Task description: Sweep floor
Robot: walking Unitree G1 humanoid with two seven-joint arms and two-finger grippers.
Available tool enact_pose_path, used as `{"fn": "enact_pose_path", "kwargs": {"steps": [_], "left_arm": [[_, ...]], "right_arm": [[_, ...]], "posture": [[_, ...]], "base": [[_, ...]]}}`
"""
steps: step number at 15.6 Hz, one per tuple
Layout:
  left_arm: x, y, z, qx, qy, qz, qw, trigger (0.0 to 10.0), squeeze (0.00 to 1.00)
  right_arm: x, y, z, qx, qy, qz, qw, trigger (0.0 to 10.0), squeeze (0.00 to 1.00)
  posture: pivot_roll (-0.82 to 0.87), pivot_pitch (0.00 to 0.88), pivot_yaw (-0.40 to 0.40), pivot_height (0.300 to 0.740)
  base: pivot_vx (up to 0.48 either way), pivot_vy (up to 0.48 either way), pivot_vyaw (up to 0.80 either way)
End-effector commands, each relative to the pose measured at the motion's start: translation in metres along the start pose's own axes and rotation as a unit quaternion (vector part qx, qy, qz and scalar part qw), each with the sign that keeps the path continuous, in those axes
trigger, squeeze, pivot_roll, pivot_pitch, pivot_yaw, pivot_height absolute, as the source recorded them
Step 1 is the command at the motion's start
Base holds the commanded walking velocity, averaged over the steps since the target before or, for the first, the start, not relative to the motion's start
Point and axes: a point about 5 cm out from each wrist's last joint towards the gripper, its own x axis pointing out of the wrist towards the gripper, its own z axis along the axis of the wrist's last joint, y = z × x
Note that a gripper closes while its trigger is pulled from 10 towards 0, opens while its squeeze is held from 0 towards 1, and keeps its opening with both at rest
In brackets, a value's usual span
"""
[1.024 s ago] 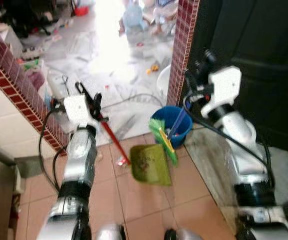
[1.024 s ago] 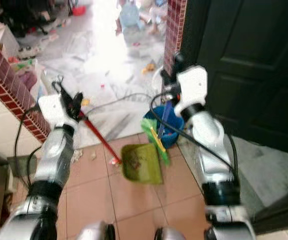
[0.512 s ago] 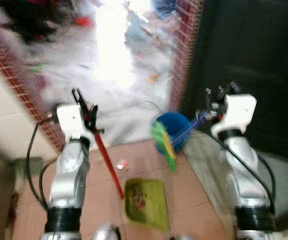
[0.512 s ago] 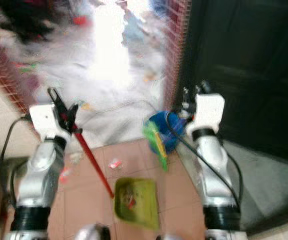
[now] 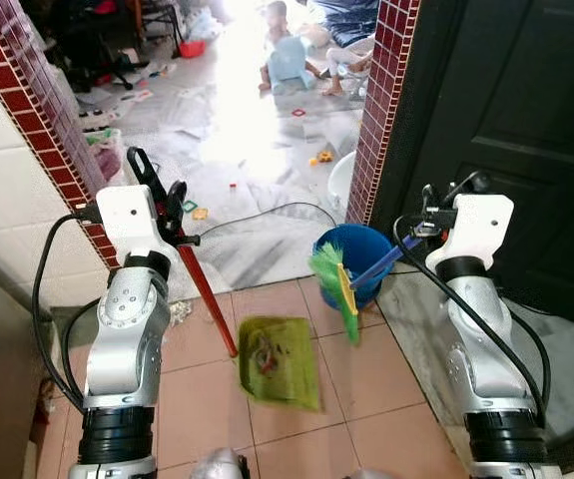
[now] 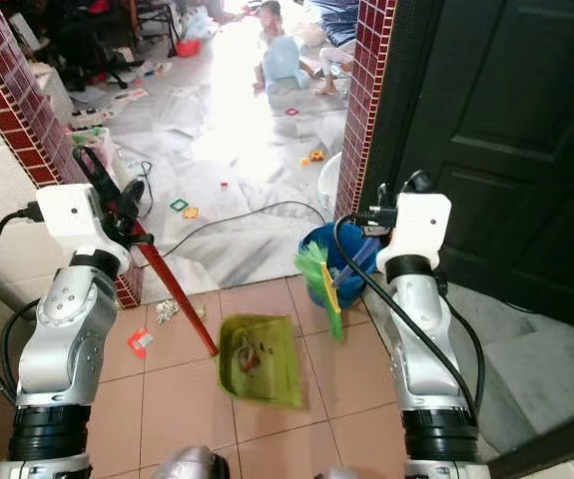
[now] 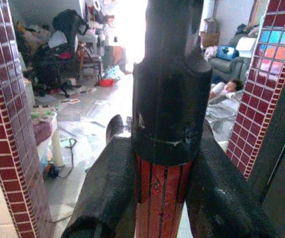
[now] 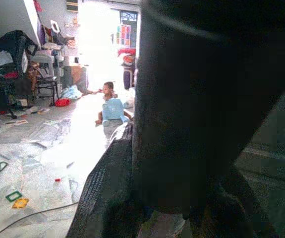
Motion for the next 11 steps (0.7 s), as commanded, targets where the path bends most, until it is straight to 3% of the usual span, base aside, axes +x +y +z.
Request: {"fn": "enact_pose_path", "kwargs": {"steps": [1, 3, 7, 11], "left_arm": [[0.0, -0.003, 0.021, 0.0, -0.041, -0.003, 0.999, 10.0, 0.0], [-0.001, -0.004, 0.025, -0.012, -0.049, 0.001, 0.999, 10.0, 0.0], [0.007, 0.006, 0.062, -0.049, -0.096, 0.031, 0.994, 10.0, 0.0], [0.014, 0.008, 0.08, -0.054, -0.122, 0.031, 0.991, 10.0, 0.0]], "right_arm": [[-0.002, -0.022, -0.014, -0.071, 0.045, -0.041, 0.996, 10.0, 0.0], [0.0, -0.027, -0.013, -0.079, 0.047, -0.047, 0.995, 10.0, 0.0], [-0.007, -0.051, -0.038, -0.137, 0.106, -0.088, 0.981, 10.0, 0.0], [-0.016, -0.053, -0.051, -0.129, 0.144, -0.08, 0.978, 10.0, 0.0]], "posture": [[-0.11, 0.0, 0.049, 0.74], [-0.12, 0.0, 0.042, 0.74], [-0.1, 0.0, 0.032, 0.74], [-0.1, 0.0, 0.033, 0.74]], "base": [[0.0, 0.0, 0.0], [0.0, 0.0, 0.0], [0.0, 0.0, 0.0], [0.0, 0.0, 0.0]]}}
